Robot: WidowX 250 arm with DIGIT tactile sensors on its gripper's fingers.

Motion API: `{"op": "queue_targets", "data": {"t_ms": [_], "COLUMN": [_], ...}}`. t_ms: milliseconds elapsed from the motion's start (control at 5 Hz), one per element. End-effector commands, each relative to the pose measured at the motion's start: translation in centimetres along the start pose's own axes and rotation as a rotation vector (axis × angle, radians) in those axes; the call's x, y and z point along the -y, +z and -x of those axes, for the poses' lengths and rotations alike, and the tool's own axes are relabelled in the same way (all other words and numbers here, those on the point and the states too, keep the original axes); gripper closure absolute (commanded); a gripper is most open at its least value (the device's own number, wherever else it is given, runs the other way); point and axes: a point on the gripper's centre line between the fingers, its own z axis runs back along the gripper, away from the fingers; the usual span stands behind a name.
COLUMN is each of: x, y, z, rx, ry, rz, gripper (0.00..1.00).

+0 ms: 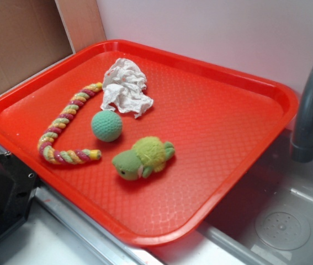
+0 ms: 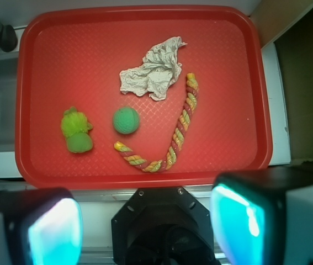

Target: Grab the white paper.

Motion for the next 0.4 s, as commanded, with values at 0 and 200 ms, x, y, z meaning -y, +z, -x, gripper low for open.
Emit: {"op": "queue_targets", "data": {"t_ms": [0, 200], "x": [0.0, -1.7], "y": [0.0, -4.9], "z": [0.0, -4.4], "rx": [0.0, -0.008], "ry": [0.0, -0.091], "rz": [0.0, 0.012], "gripper": [0.0, 0.0]}}
